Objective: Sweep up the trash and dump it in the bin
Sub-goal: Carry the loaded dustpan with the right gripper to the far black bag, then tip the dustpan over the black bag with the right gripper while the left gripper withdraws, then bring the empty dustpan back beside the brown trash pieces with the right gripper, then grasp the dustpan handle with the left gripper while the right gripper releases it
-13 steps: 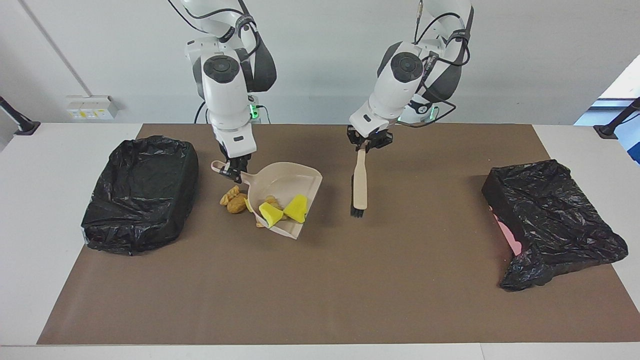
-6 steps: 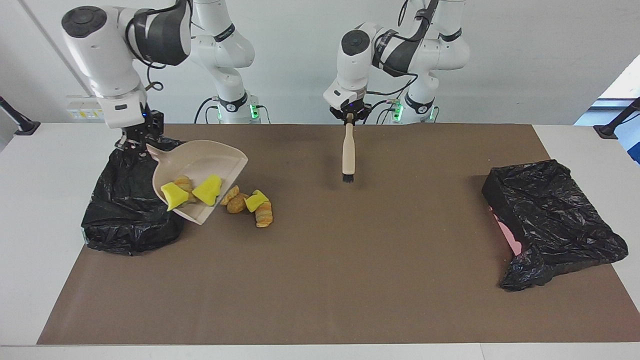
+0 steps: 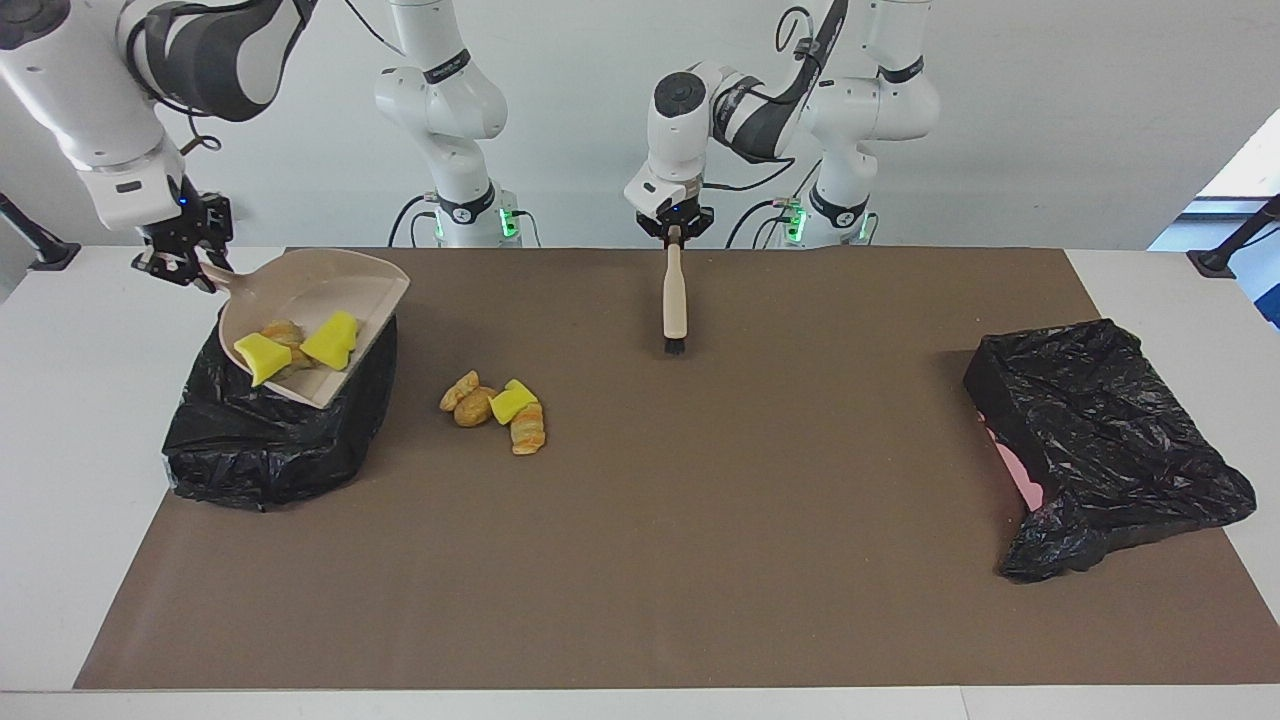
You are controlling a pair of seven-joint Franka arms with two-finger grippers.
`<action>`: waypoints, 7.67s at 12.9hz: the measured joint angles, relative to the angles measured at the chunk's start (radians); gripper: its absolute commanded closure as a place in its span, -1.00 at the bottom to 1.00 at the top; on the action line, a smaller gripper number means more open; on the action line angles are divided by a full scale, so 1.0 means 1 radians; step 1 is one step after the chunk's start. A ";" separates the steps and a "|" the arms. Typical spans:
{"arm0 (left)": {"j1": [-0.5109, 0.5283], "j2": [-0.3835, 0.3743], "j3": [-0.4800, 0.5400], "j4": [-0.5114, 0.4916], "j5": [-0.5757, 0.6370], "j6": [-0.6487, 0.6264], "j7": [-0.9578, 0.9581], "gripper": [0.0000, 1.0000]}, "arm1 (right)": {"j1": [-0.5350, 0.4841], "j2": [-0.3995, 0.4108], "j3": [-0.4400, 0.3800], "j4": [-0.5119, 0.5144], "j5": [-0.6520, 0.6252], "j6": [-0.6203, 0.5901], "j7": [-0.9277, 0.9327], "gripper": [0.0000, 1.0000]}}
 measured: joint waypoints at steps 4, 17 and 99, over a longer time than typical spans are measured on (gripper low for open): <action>-0.003 0.000 0.006 -0.001 -0.014 0.010 0.003 -1.00 | -0.012 -0.020 -0.002 -0.100 -0.095 0.101 -0.037 1.00; 0.003 -0.005 0.663 0.522 0.314 -0.349 0.483 -1.00 | 0.024 -0.048 0.005 -0.207 -0.304 0.134 0.131 1.00; -0.003 0.531 0.586 0.842 0.461 -0.150 0.423 -1.00 | 1.128 0.164 0.074 -0.140 0.606 0.152 2.202 -1.00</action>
